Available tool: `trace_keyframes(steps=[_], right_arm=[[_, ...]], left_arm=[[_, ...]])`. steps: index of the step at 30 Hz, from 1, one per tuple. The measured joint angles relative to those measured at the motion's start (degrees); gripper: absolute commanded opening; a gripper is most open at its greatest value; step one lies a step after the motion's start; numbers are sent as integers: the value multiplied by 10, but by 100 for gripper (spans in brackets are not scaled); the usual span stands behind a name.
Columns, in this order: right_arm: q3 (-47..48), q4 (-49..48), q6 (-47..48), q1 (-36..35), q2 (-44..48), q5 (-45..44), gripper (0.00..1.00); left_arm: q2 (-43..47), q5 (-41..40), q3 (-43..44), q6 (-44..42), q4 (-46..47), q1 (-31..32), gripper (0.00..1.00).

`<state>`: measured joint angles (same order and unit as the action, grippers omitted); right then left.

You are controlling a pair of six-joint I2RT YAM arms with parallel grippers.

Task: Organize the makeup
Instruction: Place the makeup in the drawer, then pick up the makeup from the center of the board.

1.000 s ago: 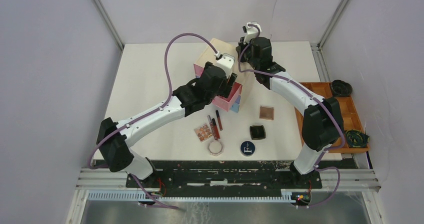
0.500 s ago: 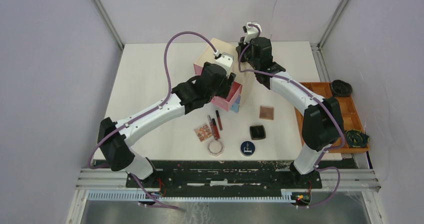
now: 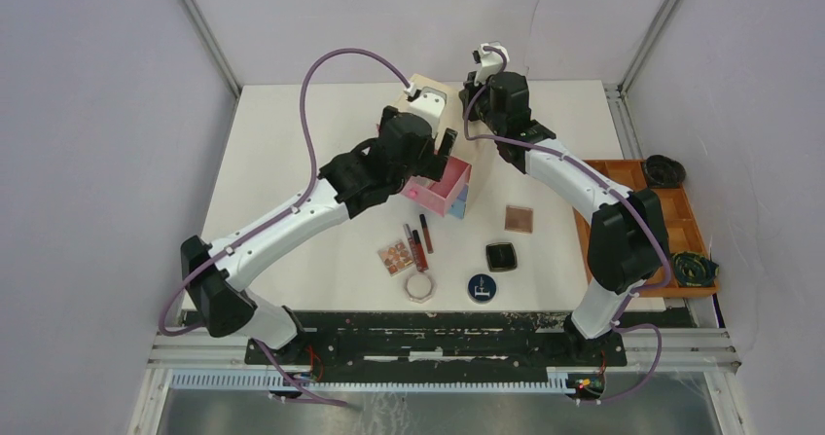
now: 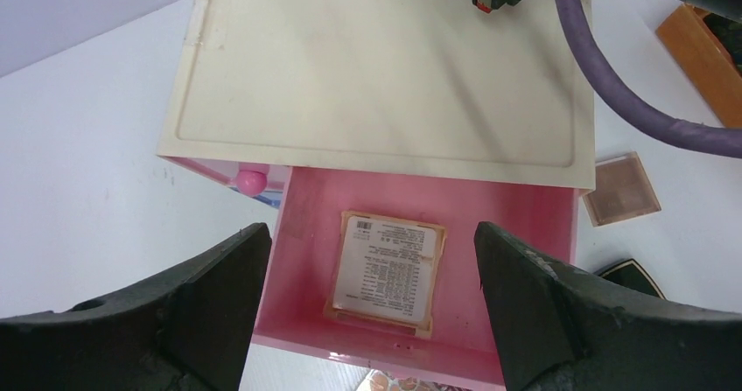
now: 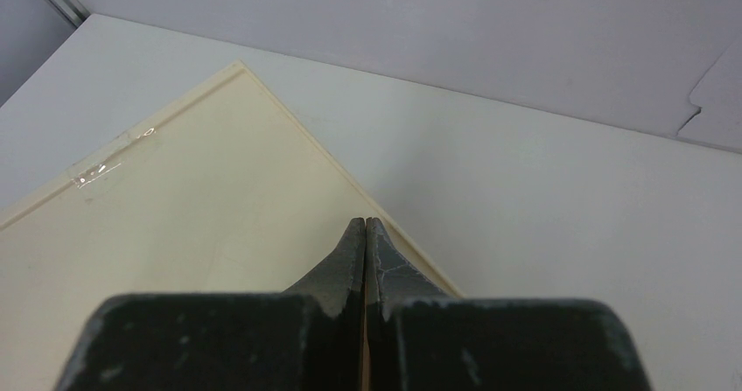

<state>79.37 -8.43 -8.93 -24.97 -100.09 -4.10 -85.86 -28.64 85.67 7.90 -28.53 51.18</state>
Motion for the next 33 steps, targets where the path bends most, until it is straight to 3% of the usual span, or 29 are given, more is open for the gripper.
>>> trace_keyframes(steps=[7, 15, 20, 27, 33], right_arm=[[0, 0, 0, 0, 0, 0, 1], [2, 0, -2, 1, -2, 3, 1], [3, 0, -2, 2, -2, 4, 1], [3, 0, -3, 2, -2, 5, 1], [3, 0, -2, 2, -2, 5, 1]], left_arm=[[42, -7, -9, 0, -28, 0, 91], [207, -45, -79, 38, -81, 0, 89], [276, -48, -189, 109, -101, 0, 87], [250, 7, -374, 196, -85, 9, 89], [273, 12, -431, 226, -39, 30, 90]])
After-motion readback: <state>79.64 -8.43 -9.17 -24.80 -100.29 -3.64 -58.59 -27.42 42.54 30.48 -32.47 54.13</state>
